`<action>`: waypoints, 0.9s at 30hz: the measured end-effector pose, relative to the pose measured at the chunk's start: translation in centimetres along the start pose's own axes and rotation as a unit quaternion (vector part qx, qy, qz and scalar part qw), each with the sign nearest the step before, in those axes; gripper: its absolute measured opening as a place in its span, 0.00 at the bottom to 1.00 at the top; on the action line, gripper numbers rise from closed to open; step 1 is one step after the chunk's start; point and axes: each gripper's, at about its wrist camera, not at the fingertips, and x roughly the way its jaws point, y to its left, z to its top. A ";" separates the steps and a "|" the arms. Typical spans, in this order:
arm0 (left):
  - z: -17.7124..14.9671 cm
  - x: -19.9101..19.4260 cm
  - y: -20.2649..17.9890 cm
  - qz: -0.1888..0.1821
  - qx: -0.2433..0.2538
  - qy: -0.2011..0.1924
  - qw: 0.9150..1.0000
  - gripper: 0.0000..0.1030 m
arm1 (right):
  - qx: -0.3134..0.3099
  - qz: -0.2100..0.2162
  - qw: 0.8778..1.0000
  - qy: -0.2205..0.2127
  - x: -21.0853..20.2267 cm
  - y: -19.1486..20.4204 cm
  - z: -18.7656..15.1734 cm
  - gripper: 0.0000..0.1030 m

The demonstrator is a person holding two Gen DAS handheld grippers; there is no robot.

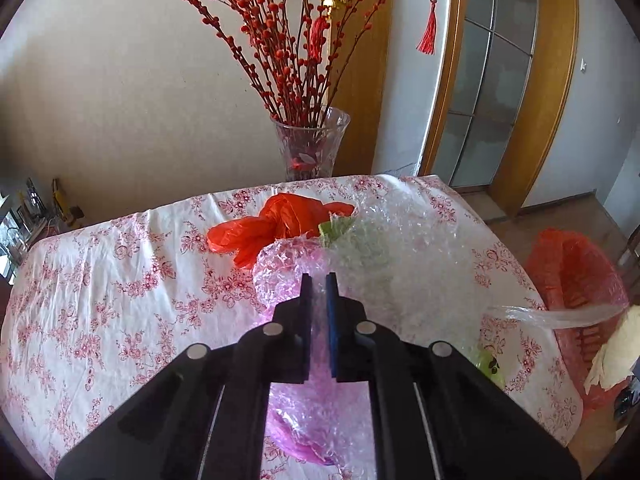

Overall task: Collect trash
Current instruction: 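Lift the beige bag with the right tool while the left tool grasps the bubble wrap, then carry the beige bag and bubble wrap over the basket and open both tools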

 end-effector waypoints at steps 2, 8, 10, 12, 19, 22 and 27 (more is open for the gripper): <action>-0.1 -0.8 0.3 -0.007 -0.007 -0.007 1.000 0.07 | 0.000 -0.004 1.000 -0.007 -0.5 -0.1 0.1 0.01; 0.0 -3.9 1.1 -0.030 -0.019 -0.038 0.999 0.06 | 0.002 -0.015 1.000 -0.025 -1.8 -0.6 0.5 0.01; 0.1 -5.0 1.1 -0.034 -0.019 -0.048 0.998 0.06 | 0.003 -0.016 1.000 -0.027 -1.9 -0.8 0.6 0.01; 0.1 -6.0 0.9 -0.037 -0.017 -0.058 0.997 0.06 | 0.004 -0.017 0.999 -0.028 -2.0 -1.0 0.6 0.01; 0.3 -8.4 0.0 -0.057 -0.012 -0.084 0.995 0.06 | 0.007 -0.025 0.999 -0.034 -2.6 -1.7 0.8 0.01; 0.6 -9.3 -0.9 -0.070 -0.007 -0.095 0.993 0.06 | 0.008 -0.030 0.999 -0.038 -2.9 -2.1 1.0 0.01; 1.3 -11.0 -3.4 -0.097 0.005 -0.114 0.989 0.06 | 0.011 -0.041 0.998 -0.044 -3.4 -3.2 1.6 0.01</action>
